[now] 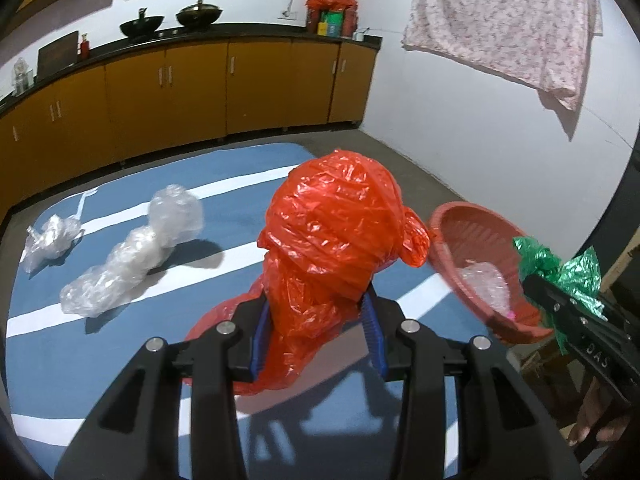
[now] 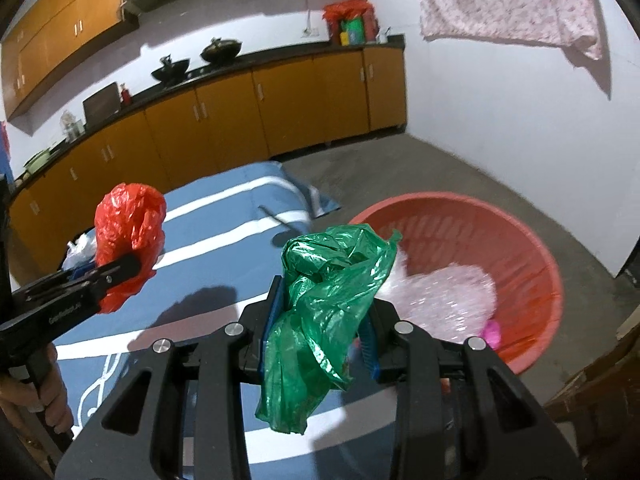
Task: Collect trash
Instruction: 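Carry the orange and green bags to the basket and open both tools, then grasp the long clear bag with the right tool while the left tool grasps a clear bag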
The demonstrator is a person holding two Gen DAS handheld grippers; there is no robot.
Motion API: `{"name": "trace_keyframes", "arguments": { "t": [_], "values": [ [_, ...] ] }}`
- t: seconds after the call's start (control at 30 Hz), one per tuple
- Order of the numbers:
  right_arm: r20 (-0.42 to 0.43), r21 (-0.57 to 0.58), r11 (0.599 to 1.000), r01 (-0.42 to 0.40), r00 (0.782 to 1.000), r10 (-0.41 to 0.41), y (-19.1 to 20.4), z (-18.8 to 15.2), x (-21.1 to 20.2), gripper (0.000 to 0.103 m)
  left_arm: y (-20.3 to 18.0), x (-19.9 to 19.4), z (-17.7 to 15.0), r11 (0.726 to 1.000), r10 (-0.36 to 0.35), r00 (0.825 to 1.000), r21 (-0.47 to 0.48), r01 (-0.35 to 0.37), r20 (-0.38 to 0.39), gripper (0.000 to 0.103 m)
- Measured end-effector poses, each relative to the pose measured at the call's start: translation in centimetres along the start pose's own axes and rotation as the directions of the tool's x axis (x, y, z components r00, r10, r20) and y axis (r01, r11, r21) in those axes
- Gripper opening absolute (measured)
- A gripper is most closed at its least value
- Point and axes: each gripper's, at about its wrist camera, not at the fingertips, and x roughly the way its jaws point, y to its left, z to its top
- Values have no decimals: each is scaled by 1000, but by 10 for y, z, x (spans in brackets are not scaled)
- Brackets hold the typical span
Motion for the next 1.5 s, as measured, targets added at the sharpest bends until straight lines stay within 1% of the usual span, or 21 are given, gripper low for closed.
{"name": "trace_keyframes", "arguments": {
  "t": [0.2, 0.4, 0.53, 0.77, 1.0, 1.07, 1.13, 1.17, 1.23, 1.33, 1.37, 1.43, 1.5],
  "values": [
    [54, 33, 997, 63, 996, -64, -29, 8, -14, 35, -31, 2, 4, 998, -50, 999, 26, 50, 2, 39],
    [77, 80, 990, 118, 989, -125, -53, 14, -20, 35, -65, 11, 9, 993, -107, 994, 53, 107, -3, 39],
    [84, 102, 985, 138, 986, -146, -66, 19, -18, 35, -86, 21, 12, 987, -143, 990, 75, 144, -10, 39],
    [106, 144, 979, 147, 981, -163, -87, 30, -15, 35, -129, 42, 20, 970, -218, 975, 99, 221, -34, 39],
    [127, 213, 968, 135, 978, -165, -113, 45, -10, 35, -166, 72, 31, 955, -260, 963, 129, 267, -70, 40],
    [128, 232, 965, 125, 979, -158, -120, 48, -7, 35, -174, 82, 33, 951, -268, 960, 135, 277, -84, 41],
    [126, 253, 961, 110, 981, -145, -124, 49, -5, 36, -177, 90, 33, 952, -264, 960, 134, 275, -94, 46],
    [125, 266, 959, 99, 983, -136, -127, 49, -4, 40, -177, 92, 32, 952, -265, 959, 132, 276, -99, 49],
    [124, 282, 955, 89, 984, -128, -128, 47, -2, 50, -175, 98, 32, 952, -271, 956, 118, 283, -110, 56],
    [123, 291, 952, 93, 983, -134, -131, 43, -2, 56, -171, 104, 29, 952, -272, 954, 108, 286, -123, 62],
    [120, 293, 951, 96, 983, -136, -131, 42, -1, 57, -168, 105, 27, 955, -266, 956, 104, 279, -126, 63],
    [115, 302, 948, 106, 983, -146, -132, 39, -1, 63, -161, 106, 25, 960, -252, 959, 92, 264, -129, 66],
    [115, 304, 945, 124, 979, -166, -131, 34, -3, 74, -151, 105, 22, 967, -232, 965, 77, 243, -124, 69]
  ]
}}
